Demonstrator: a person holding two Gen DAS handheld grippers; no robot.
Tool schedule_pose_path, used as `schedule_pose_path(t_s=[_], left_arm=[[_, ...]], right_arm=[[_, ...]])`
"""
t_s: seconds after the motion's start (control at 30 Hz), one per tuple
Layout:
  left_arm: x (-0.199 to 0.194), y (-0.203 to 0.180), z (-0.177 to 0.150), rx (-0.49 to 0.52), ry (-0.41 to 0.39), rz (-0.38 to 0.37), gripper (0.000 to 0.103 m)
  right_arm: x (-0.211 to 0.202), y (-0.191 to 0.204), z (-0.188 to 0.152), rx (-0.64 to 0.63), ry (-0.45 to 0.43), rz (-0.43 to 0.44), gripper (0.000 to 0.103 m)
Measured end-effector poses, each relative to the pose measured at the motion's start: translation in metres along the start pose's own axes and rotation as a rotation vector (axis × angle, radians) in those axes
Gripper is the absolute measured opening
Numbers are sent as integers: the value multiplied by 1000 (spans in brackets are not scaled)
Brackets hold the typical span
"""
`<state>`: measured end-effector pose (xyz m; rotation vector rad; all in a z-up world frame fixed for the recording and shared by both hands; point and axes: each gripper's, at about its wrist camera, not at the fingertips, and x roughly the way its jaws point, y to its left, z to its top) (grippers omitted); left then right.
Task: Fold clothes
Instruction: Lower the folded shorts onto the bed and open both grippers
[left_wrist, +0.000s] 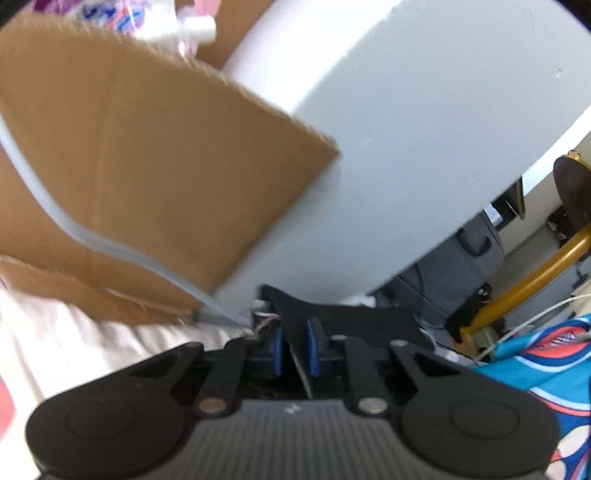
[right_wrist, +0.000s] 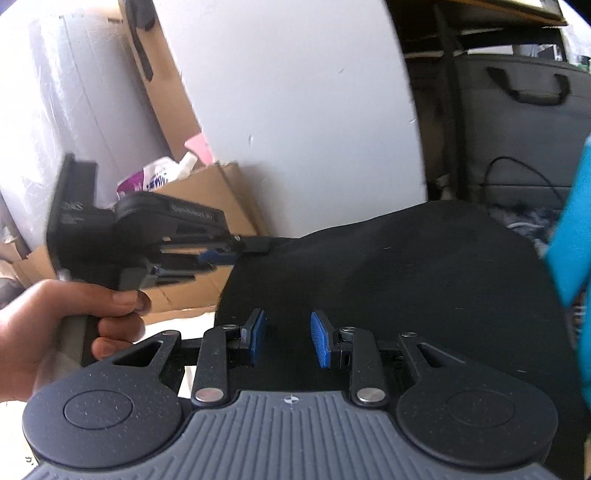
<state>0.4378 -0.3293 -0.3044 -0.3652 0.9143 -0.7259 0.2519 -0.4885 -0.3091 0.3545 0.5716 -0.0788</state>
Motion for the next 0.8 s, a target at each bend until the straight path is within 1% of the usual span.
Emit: schedule_pose_path(t_s=[0.07, 0.2, 0.3, 0.43, 0.5, 0.53, 0.63, 0.7, 0.8], left_arm=[[-6, 3, 4, 15, -24, 20, 9], [-19, 8, 8, 16, -34, 31, 8], [-29, -1, 7, 80, -28, 25, 8], [-39, -21, -4, 142, 15, -61, 8], [-46, -31, -17, 173, 36, -101, 8], [-49, -36, -24, 195, 48, -107, 9], [-54, -42, -44, 237, 84, -88, 9], [-54, -39, -55, 242, 97, -61, 9], [-50, -37, -61, 242, 109, -14, 10]], right_arm=[[13, 2, -2, 2, 29, -11, 34], [29, 6, -5, -9, 51, -41, 34], [35, 7, -6, -13, 63, -48, 34], [31, 10, -7, -26, 66, -48, 35], [15, 9, -4, -10, 63, -35, 34], [8, 8, -2, -16, 62, -39, 34], [-12, 0, -4, -35, 67, -95, 34], [-19, -10, -9, -23, 86, -121, 34], [-28, -26, -16, -5, 114, -159, 34]])
